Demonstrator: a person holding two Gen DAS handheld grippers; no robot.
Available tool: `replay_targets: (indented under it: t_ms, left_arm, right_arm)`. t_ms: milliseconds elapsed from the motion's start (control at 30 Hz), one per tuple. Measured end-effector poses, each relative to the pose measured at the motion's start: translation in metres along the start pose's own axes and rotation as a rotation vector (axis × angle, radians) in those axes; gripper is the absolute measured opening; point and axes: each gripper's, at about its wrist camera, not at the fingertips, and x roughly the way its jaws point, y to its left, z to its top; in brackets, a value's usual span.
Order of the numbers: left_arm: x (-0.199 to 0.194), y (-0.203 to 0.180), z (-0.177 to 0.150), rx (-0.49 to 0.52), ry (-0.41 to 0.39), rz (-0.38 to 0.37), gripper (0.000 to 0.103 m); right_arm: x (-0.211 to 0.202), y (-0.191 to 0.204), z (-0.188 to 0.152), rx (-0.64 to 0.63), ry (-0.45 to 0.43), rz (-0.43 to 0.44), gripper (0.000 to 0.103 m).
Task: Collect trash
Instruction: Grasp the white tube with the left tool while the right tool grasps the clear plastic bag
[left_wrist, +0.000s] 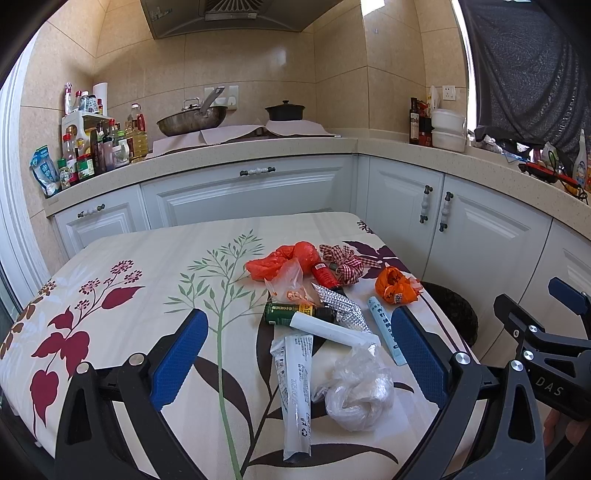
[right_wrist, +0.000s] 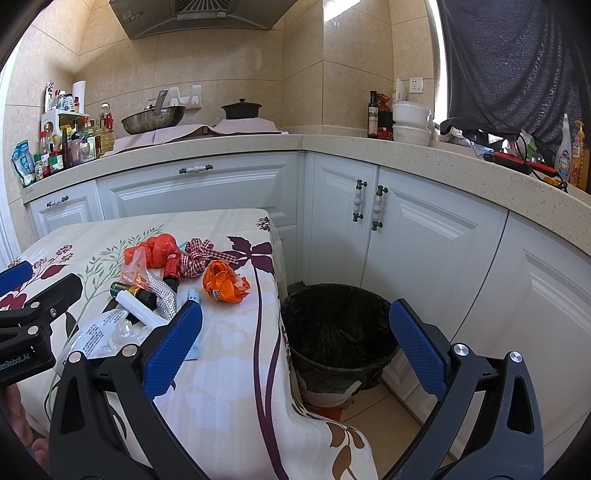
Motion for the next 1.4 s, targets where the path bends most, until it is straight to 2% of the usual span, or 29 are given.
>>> replay_targets:
  t_ms: [533,967,1100,1233,1367,1400]
  left_arm:
    - [0.001,0.004,-0.007,0.003,0.011,0.001,0.097]
    - [-0.003,0.056,-0.023,-0.039,0.069,0.098,0.097]
    - [-0.003,0.068,-0.028,-0.047,0.093,0.108,0.097]
    - [-0.001,0.075,-0.034,-0.063,0.121,0.103,0.097]
    - [0.001,0.084,-0.036,-0.089,0.140,0.096,0.096]
    - [0.001,0.085,-0.037,-0.094,0.143,0.095,0.096]
  right_arm:
    - [0.002,0.000,-0.007,-0.001,0.018,0.024,0.099]
    - [0.009,0.050,-0.018,-0.055,0.065,0.178,0.099]
    - [0.015,0.076,-0.023,-0.094,0.095,0.251,0.099]
    - [0.017,0.096,-0.027,-0.137,0.110,0.280,0.099]
    - [0.023,0.100,-0.030,-0.140,0.140,0.303,0.096]
    - [0.025,0.102,-0.031,-0.140,0.146,0.309,0.090]
